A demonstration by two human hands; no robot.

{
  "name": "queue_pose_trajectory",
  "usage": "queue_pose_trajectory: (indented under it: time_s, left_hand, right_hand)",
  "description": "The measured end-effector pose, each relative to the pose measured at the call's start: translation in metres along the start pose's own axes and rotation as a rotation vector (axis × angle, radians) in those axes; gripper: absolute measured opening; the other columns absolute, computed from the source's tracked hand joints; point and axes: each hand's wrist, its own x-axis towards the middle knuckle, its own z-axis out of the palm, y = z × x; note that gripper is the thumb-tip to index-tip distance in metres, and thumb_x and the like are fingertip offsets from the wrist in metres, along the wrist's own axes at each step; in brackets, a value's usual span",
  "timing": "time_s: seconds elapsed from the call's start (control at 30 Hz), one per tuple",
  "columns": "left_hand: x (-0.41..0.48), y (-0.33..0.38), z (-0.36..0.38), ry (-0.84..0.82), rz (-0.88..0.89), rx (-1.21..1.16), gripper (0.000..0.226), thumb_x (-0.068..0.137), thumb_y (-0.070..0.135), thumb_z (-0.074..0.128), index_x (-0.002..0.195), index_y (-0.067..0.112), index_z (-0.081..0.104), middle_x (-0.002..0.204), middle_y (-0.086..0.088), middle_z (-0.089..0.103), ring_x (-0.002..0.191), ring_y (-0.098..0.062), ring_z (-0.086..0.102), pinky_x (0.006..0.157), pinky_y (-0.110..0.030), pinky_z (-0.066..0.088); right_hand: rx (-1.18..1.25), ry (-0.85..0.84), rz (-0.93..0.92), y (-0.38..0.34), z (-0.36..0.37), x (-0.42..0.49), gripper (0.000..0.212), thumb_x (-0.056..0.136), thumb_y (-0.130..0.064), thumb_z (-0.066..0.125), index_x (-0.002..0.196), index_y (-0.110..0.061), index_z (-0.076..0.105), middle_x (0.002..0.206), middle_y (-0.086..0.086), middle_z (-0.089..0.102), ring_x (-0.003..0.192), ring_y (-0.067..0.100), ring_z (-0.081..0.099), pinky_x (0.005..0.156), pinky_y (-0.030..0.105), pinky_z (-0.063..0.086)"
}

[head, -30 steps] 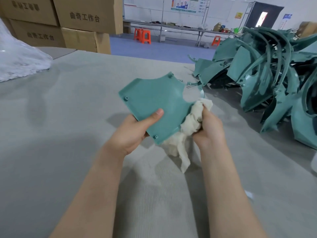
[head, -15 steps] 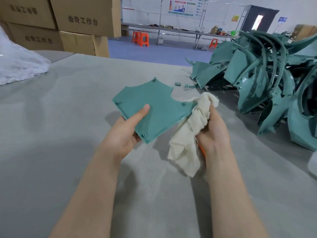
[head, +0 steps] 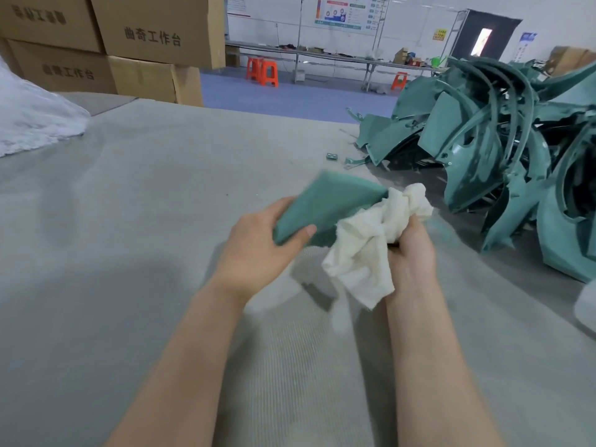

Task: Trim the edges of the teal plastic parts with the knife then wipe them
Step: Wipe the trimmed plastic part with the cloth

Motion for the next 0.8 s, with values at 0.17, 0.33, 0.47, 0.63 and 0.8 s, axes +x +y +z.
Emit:
queue_pose_trajectory:
  time_s: [0.17,0.33,0.47,0.63,0.8]
  left_hand:
    - [0.005,-0.004,-0.004,-0.002,-0.293,-0.519,0.008,0.091,0.017,0.064,0.091,0.024,0.068,0.090,0.009,0.072,0.089,-0.016,0.068,0.080,-0.030,0.055]
    - [0.007,-0.004,0.000,0.029,-0.567,-0.860,0.006,0.092,0.019,0.061,0.087,0.019,0.063,0.081,0.005,0.074,0.072,-0.014,0.071,0.076,-0.038,0.054]
    - [0.005,0.007,0.013,-0.082,-0.557,-1.003,0.029,0.097,0.039,0.047,0.092,0.020,0.067,0.088,0.006,0.075,0.077,-0.007,0.071,0.067,-0.025,0.056]
    - [0.009,-0.007,-0.017,0.015,-0.538,-1.612,0.055,0.098,0.050,0.032,0.065,0.020,0.065,0.061,0.005,0.066,0.061,-0.009,0.067,0.060,-0.021,0.056]
    - [0.013,0.000,-0.010,0.046,-0.573,-1.531,0.052,0.100,0.049,0.029,0.095,0.010,0.063,0.088,-0.005,0.073,0.084,-0.016,0.069,0.082,-0.028,0.055]
  right_hand:
    - [-0.527,0.137,-0.218,-0.006,0.003,-0.006,0.015,0.088,-0.025,0.068,0.090,-0.011,0.067,0.066,-0.005,0.069,0.057,0.007,0.066,0.053,0.021,0.054]
    - [-0.658,0.226,-0.656,0.001,0.008,-0.008,0.029,0.091,-0.014,0.058,0.116,-0.018,0.045,0.100,-0.010,0.058,0.090,0.001,0.059,0.083,0.025,0.047]
    - [-1.117,-0.379,-0.888,0.055,0.024,-0.034,0.039,0.095,0.006,0.044,0.134,0.002,0.041,0.128,0.010,0.053,0.124,0.001,0.046,0.110,0.022,0.033]
    - [-1.517,-0.808,-0.764,0.114,0.019,-0.055,0.055,0.101,-0.034,0.026,0.151,-0.012,0.029,0.160,0.003,0.020,0.149,0.009,0.009,0.120,0.027,0.000]
    - [-1.464,-0.631,-0.806,0.100,0.025,-0.033,0.040,0.103,-0.007,0.037,0.142,-0.001,0.040,0.153,0.015,0.034,0.144,0.023,0.028,0.120,0.024,0.011]
